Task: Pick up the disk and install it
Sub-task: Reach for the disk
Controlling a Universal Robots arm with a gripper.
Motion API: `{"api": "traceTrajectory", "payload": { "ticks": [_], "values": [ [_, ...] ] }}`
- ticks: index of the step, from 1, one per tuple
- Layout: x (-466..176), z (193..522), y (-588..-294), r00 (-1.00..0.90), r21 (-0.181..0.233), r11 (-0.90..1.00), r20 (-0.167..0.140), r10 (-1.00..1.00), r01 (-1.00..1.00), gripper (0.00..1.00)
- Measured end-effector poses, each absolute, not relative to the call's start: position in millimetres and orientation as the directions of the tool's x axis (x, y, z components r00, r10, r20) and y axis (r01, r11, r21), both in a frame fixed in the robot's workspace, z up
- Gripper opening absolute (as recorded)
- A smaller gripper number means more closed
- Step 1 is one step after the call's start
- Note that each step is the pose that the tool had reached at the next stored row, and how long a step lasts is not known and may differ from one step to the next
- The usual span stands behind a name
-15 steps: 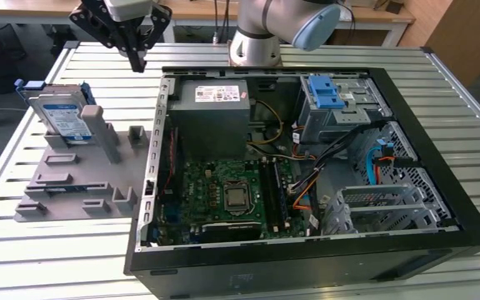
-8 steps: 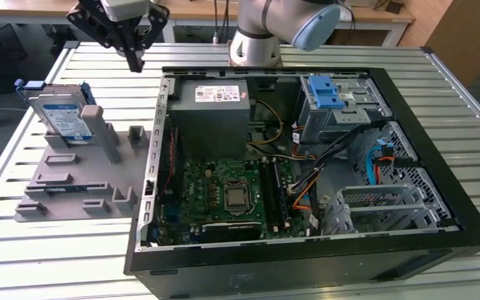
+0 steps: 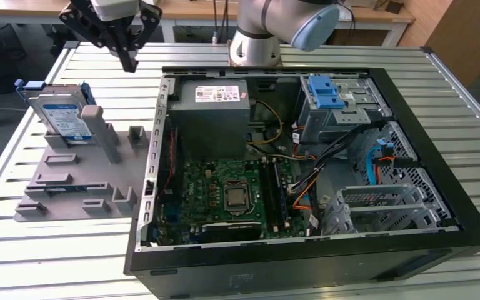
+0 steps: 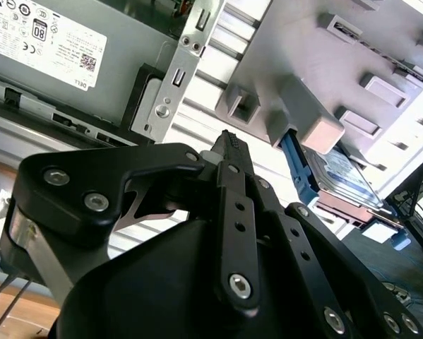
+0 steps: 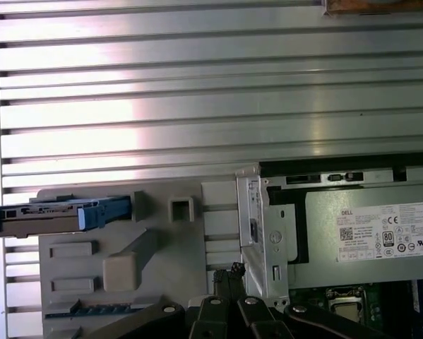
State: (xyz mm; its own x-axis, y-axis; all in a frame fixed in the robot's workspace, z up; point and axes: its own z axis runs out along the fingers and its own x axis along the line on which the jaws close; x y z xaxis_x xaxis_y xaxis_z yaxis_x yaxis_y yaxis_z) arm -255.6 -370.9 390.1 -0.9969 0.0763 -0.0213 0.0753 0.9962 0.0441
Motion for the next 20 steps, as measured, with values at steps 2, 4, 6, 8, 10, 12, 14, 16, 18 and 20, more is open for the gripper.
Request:
{"api": "traceTrajectory", "payload": {
  "ticks": [2,4,6,8,10,12,14,16,18,20],
  "values": [
    [-258,390,-371,-0.997,0.044,0.996,-0.021,0.076,0.075,0.11],
    [-261,390,-371,-0.997,0.044,0.996,-0.021,0.076,0.075,0.11],
    [-263,390,-371,-0.997,0.044,0.996,-0.021,0.076,0.075,0.11],
    [-265,390,-371,-0.997,0.044,0.996,-0.021,0.076,0.075,0.11],
    [-267,390,-371,-0.997,0.044,0.996,-0.021,0.076,0.075,0.11],
    [-269,389,-371,-0.997,0.044,0.996,-0.021,0.076,0.075,0.11],
    [-271,389,-371,-0.997,0.044,0.996,-0.021,0.076,0.075,0.11],
    [-273,389,-371,-0.997,0.044,0.996,-0.02,0.076,0.075,0.11],
    [-275,389,-371,-0.997,0.044,0.996,-0.02,0.076,0.075,0.11],
    [-277,389,-371,-0.997,0.044,0.996,-0.02,0.076,0.075,0.11]
  ]
}}
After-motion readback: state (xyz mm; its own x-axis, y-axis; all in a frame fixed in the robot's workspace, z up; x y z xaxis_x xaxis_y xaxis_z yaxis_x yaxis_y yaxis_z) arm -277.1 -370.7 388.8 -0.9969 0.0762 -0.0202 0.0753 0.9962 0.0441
